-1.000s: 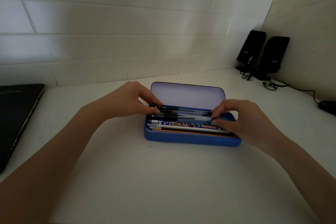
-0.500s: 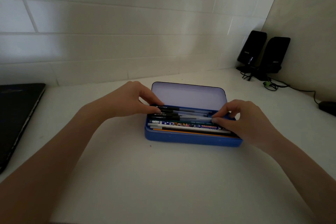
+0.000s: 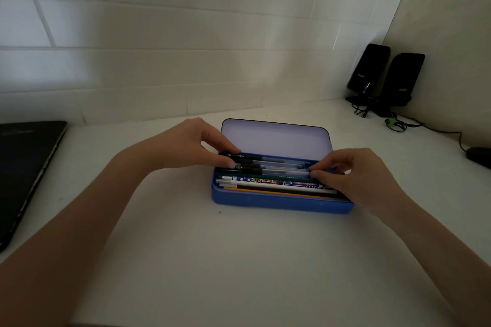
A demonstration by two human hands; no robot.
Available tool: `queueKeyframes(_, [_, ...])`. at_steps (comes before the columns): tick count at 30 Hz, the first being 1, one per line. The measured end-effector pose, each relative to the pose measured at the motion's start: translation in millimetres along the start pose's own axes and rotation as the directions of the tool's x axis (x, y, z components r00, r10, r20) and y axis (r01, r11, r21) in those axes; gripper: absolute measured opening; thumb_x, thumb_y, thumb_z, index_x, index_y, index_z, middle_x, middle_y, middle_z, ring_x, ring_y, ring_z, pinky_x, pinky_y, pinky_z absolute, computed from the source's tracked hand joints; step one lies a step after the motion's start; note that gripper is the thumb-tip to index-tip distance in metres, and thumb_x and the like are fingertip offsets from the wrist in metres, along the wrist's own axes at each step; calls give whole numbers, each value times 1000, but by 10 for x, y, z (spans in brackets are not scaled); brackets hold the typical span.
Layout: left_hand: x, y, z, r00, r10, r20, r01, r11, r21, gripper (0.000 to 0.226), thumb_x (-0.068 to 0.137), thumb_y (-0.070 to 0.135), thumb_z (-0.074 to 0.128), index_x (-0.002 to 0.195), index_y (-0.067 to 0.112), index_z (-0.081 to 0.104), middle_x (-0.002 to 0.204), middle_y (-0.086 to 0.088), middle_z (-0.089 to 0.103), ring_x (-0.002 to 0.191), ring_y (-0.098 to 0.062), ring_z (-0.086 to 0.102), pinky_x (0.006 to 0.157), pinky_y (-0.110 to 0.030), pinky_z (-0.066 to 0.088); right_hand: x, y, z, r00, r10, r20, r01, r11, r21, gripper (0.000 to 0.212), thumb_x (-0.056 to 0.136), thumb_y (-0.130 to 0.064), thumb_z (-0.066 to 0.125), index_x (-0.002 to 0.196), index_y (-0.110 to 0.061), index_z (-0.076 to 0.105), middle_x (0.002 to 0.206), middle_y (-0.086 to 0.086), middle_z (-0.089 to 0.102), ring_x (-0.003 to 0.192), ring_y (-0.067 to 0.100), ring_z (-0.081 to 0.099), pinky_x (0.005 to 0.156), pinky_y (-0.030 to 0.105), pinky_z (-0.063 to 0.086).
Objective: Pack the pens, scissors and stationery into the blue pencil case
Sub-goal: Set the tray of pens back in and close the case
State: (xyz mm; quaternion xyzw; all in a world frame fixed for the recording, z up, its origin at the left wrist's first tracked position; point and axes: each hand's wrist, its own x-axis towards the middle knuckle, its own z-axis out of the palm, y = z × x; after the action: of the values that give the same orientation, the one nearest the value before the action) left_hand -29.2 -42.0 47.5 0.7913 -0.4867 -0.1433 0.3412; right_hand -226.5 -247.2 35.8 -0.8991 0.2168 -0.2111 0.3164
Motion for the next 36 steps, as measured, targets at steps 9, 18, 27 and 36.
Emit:
queueKeyframes(9, [1, -23, -12, 1000, 0, 20, 0, 1000, 10, 26, 71, 31, 76, 96, 35, 73, 92, 16, 73, 93, 0, 65, 94, -34, 51, 24, 49, -21, 997, 73, 6, -74, 993, 94, 7, 75, -18, 76, 80, -23, 75, 79, 3, 74, 79, 23, 69, 66, 22, 49])
queueKeyframes(18, [-8, -10, -11, 1000, 4, 23, -4, 1000, 11, 24, 74, 28, 74, 97, 34, 73, 93, 15, 73, 93, 0, 65, 95, -34, 50, 13, 43, 18, 999, 51, 20, -52, 996, 72, 9, 77, -17, 73, 78, -25, 76, 78, -1, 74, 80, 21, 68, 69, 25, 51])
queueKeyframes(27, [-13, 5, -14, 1000, 2, 18, -2, 1000, 1, 25, 75, 24, 74, 98, 33, 73, 93, 18, 72, 92, 2, 65, 95, -31, 50, -9, 6, 33, 1000, -17, -10, 17, 1000, -14, 11, 79, -13, 71, 77, -24, 75, 73, -9, 69, 76, 13, 65, 59, 4, 43])
queueKeyframes(36, [-10, -18, -32, 998, -35, 53, 36, 999, -23, 38, 68, 29, 79, 103, 39, 69, 105, 22, 69, 101, 9, 60, 97, -28, 47, 10, 20, -75, 998, -66, 24, 65, 997, 43, 17, 71, -27, 77, 87, -31, 73, 77, -13, 65, 68, 9, 56, 60, 8, 42])
